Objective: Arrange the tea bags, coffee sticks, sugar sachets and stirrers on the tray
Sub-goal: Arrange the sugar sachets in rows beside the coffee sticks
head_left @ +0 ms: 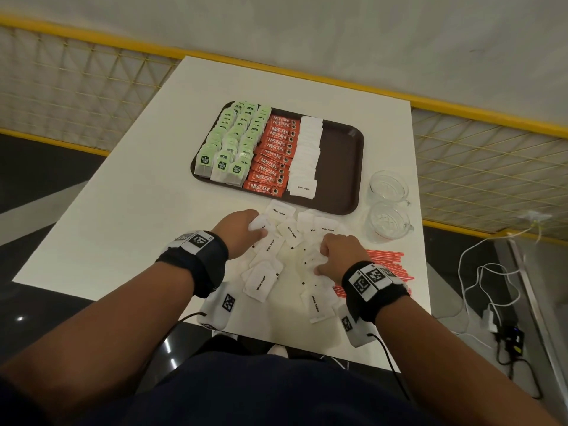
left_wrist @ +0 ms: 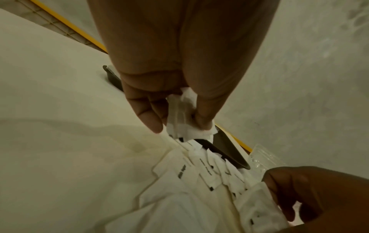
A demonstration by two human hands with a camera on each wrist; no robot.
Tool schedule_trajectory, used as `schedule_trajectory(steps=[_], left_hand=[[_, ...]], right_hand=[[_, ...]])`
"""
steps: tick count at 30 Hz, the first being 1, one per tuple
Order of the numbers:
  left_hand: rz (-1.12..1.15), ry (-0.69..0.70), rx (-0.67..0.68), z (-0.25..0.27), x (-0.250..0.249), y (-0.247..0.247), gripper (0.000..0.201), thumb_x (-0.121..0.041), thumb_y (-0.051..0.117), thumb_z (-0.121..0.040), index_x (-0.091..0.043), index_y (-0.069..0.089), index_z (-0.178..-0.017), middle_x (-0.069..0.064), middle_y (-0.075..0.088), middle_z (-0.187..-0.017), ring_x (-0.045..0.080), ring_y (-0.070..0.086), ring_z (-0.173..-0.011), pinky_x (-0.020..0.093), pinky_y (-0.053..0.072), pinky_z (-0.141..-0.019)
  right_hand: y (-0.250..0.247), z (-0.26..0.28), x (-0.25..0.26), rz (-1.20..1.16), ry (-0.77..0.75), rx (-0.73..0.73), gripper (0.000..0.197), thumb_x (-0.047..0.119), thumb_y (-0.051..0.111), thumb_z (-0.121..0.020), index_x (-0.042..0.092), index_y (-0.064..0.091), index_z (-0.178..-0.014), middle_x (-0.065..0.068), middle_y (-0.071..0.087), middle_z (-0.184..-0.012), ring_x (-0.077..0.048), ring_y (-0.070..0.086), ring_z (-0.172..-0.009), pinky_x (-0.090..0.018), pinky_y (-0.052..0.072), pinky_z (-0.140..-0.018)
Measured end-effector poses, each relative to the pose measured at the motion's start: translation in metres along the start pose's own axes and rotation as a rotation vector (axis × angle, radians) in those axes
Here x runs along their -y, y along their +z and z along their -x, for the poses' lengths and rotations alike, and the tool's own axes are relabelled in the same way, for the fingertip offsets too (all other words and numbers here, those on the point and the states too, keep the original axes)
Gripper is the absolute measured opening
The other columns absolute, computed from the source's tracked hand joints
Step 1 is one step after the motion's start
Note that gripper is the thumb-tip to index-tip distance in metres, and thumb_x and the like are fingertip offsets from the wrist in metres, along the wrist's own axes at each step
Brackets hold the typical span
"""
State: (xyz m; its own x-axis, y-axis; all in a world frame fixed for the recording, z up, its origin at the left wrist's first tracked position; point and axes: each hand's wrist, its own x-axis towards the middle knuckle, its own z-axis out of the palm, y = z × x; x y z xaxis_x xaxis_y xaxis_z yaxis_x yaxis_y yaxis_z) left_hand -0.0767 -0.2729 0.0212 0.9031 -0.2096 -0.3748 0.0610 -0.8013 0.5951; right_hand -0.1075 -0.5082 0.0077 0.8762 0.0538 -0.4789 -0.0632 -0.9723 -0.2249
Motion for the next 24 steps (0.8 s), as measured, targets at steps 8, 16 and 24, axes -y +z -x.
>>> schedule_trajectory(steps=[8, 16, 24], left_hand=[[0.367, -0.077, 0.088, -0.001, -0.016, 0.005, 0.032, -0.026, 0.038, -0.105, -0.016, 0.038, -0.135, 0.011, 0.059, -0.119, 0.020, 0.069, -0.089, 0.039, 0.057, -0.080], [0.762, -0.085, 0.182, -0.014, -0.050, 0.002, 0.046, -0.007, 0.051, -0.100, -0.014, 0.039, -0.144, 0.000, 0.046, -0.128, 0.011, 0.060, -0.093, 0.023, 0.059, -0.066], [0.974, -0.078, 0.230, -0.043, -0.057, -0.013, 0.046, -0.016, 0.060, -0.093, -0.023, 0.046, -0.135, 0.015, 0.059, -0.128, 0.033, 0.066, -0.108, 0.049, 0.058, -0.084]], right_hand=[[-0.010, 0.001, 0.006, -0.280, -0.120, -0.070, 0.023, 0.025, 0.075, -0.081, 0.024, 0.055, -0.092, 0.009, 0.054, -0.082, -0.013, 0.052, -0.078, -0.025, 0.041, -0.066], [-0.064, -0.015, 0.031, -0.451, -0.320, -0.099, 0.030, 0.021, 0.084, -0.073, 0.029, 0.059, -0.086, 0.004, 0.061, -0.085, -0.011, 0.053, -0.073, -0.032, 0.049, -0.073], [-0.078, -0.039, 0.043, -0.376, -0.316, -0.355, 0.026, 0.027, 0.080, -0.078, 0.022, 0.069, -0.102, 0.010, 0.056, -0.089, -0.001, 0.050, -0.072, -0.019, 0.044, -0.070]])
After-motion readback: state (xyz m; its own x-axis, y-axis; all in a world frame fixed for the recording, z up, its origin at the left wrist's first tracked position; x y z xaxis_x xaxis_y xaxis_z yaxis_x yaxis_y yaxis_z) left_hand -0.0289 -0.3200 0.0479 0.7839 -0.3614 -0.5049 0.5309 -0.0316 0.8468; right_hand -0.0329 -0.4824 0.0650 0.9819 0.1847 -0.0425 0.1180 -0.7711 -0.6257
